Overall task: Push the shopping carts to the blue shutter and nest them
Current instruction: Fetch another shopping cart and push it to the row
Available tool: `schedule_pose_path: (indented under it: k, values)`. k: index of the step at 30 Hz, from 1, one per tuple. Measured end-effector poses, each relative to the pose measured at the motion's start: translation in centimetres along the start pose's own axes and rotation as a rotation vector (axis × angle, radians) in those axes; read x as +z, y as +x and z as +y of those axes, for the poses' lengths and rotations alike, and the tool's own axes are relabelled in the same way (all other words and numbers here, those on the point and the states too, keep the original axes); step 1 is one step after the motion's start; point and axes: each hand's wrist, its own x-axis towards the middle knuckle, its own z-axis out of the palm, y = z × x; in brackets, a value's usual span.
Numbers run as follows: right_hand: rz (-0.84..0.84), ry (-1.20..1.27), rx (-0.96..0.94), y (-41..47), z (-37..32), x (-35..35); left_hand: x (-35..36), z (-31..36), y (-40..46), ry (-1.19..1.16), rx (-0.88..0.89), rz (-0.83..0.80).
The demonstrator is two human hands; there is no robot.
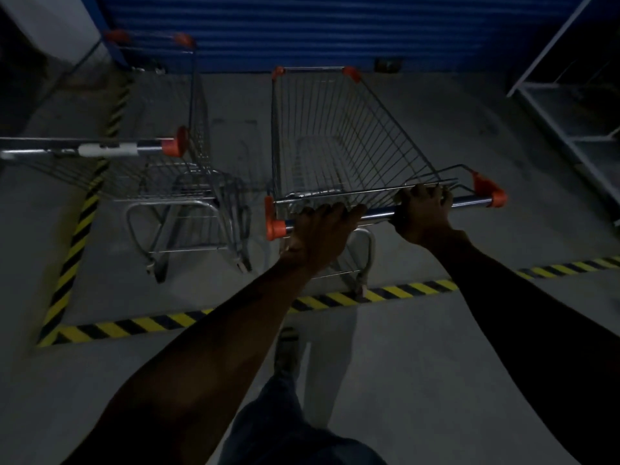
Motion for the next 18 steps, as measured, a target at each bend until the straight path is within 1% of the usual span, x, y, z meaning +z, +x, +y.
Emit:
schedule_pose_path:
  k: [4, 6, 8, 10, 11, 12, 14, 16, 18]
  values:
    - [-0.010, -0.038, -0.023, 6.2, -1.4, -0.7, 1.9, -4.0, 3.8, 0.089, 0.037, -0.046]
    - [-0.016, -0.027, -0.023, 8.8, -2.1, -1.1, 2.5, -6.0, 6.0, 0.108, 0.029, -0.056]
    - [-0.031, -0.025, -0.046, 11.2, -3.1, -1.5, 3.1, -7.7, 7.5, 0.048, 0.039, -0.033]
    - [0.006, -0.072, -0.107, 13.5, -3.9, -1.3, 3.8, -9.6, 8.3, 0.016, 0.072, 0.003]
    - [0.028, -0.076, -0.122, 14.6, -4.3, -1.4, 3.8, -10.7, 9.1, 0.004, 0.061, 0.000]
    - [0.045, -0.059, -0.127, 15.7, -4.7, -1.4, 3.5, -11.6, 10.0, -0.004, 0.047, -0.033]
    - [0.034, 0.007, -0.126, 17.8, -5.3, -1.9, 2.8, -12.9, 11.7, -0.016, 0.009, -0.157]
    - [0.042, 0.069, -0.170, 19.3, -5.5, -2.2, 2.6, -13.9, 13.0, 0.026, -0.057, -0.270]
    - [0.102, 0.111, -0.220, 19.6, -5.8, -2.1, 2.7, -15.0, 14.0, 0.088, -0.138, -0.273]
